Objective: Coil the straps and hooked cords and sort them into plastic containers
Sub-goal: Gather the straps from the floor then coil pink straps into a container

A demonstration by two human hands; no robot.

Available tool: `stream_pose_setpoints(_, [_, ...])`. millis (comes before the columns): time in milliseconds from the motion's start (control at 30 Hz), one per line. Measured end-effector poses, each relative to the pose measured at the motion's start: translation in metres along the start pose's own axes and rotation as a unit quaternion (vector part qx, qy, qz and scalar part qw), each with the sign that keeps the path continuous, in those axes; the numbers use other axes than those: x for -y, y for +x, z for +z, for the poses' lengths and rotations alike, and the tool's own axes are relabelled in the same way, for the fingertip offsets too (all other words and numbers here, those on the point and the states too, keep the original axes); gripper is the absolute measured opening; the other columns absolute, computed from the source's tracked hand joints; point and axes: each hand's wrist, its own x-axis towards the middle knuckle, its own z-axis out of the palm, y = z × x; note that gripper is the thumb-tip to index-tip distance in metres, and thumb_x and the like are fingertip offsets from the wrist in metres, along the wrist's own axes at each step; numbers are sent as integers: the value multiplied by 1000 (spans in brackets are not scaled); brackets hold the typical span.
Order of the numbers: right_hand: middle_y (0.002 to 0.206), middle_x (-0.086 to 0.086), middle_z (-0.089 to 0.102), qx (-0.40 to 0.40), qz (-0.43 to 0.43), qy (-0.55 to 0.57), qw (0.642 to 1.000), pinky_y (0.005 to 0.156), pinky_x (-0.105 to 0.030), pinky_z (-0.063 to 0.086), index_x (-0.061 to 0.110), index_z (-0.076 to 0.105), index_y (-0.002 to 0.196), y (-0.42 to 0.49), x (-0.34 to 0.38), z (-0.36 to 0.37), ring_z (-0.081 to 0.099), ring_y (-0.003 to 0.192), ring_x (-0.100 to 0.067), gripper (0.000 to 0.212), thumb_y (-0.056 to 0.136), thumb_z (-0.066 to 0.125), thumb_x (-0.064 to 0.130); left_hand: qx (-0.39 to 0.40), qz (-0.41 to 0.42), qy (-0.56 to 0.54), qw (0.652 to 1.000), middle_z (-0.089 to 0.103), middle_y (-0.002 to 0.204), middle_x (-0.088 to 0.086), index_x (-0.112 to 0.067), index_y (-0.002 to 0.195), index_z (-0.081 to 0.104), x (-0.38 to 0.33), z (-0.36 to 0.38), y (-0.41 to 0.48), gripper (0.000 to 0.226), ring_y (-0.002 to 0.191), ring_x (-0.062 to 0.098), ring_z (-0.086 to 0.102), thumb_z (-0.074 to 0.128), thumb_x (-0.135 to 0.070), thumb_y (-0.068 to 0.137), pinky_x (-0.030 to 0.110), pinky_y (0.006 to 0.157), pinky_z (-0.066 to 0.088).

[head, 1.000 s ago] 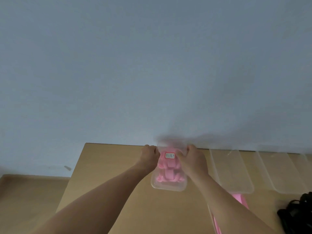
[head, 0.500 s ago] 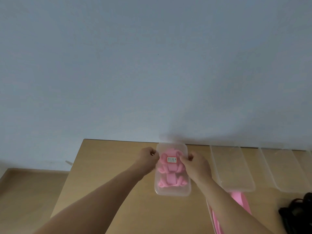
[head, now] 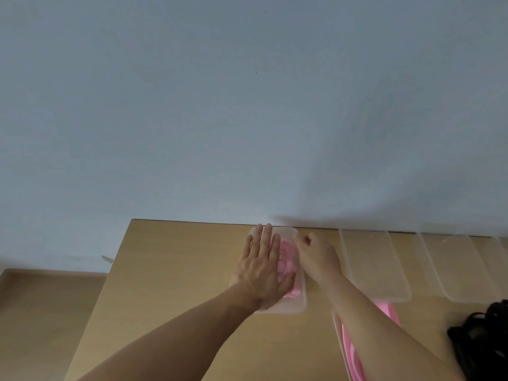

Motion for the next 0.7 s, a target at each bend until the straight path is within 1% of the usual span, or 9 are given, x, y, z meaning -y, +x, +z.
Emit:
stream_pose_setpoints(67, [71,-3,62,-9,14,2,1000,61,-34,39,16,56,68,8,5,-1,59,74,-28,48,97,39,50,-5,-1,0,1000,-27,160,13,-9,154,-10,0,2,0,86,140,23,-42,1,-67,91,42,116,-25])
stream_pose_setpoints(133, [71,-6,63,-5,20,-1,1000,60,-33,40,14,57,67,16,7,-1,61,74,-30,48,97,39,48,-13,-2,-2,1000,-24,160,15,-8,155,-7,-1,3,0,86,141,24,-40,2,-67,93,43,117,-24])
stream_pose_setpoints(200, [69,-5,63,1,27,4,1000,60,-32,40,14,56,65,21,6,1,62,73,-29,48,96,41,48,-21,0,-2,1000,-22,161,16,-7,155,-4,-2,3,0,87,142,25,-38,5,-67,93,44,117,-23])
stream_pose_setpoints(300, [75,-2,66,18,51,53,997,66,-32,45,18,62,71,25,2,6,62,76,-26,44,92,46,53,-34,0,-4,999,-20,161,16,-7,155,-1,-2,4,0,86,142,23,-39,7,-67,94,42,116,-26])
stream_pose_setpoints(400, [74,-3,66,13,54,59,997,63,-32,43,17,60,68,25,3,6,62,76,-28,43,92,45,50,-33,3,5,999,-21,161,16,-7,154,-3,-3,3,2,86,140,23,-41,6,-66,93,41,113,-29])
stream_pose_setpoints(467, [75,-4,64,11,50,64,997,62,-32,40,17,59,72,23,7,7,60,76,-28,40,95,44,46,-32,1,11,999,-23,160,15,-8,153,-7,-3,2,3,86,140,23,-42,4,-67,92,42,114,-28])
stream_pose_setpoints(533, [71,0,60,18,46,127,991,62,-32,39,17,58,74,14,8,5,56,71,-24,36,96,48,43,-33,-5,3,999,-26,158,13,-10,151,-12,-1,3,4,85,138,22,-44,2,-68,92,42,115,-27])
stream_pose_setpoints(633, [73,0,66,20,24,157,987,63,-33,44,16,65,77,-13,-11,5,60,71,-22,24,94,57,32,-35,-8,-13,999,-28,158,11,-12,149,-14,0,5,5,79,139,21,-44,-2,-65,92,40,114,-28])
stream_pose_setpoints(700, [74,-1,69,16,30,189,981,62,-34,48,18,67,77,-35,-27,8,63,70,-22,20,92,61,29,-36,-15,-18,999,-26,160,12,-11,150,-15,1,8,6,74,140,23,-41,-5,-58,93,40,115,-27])
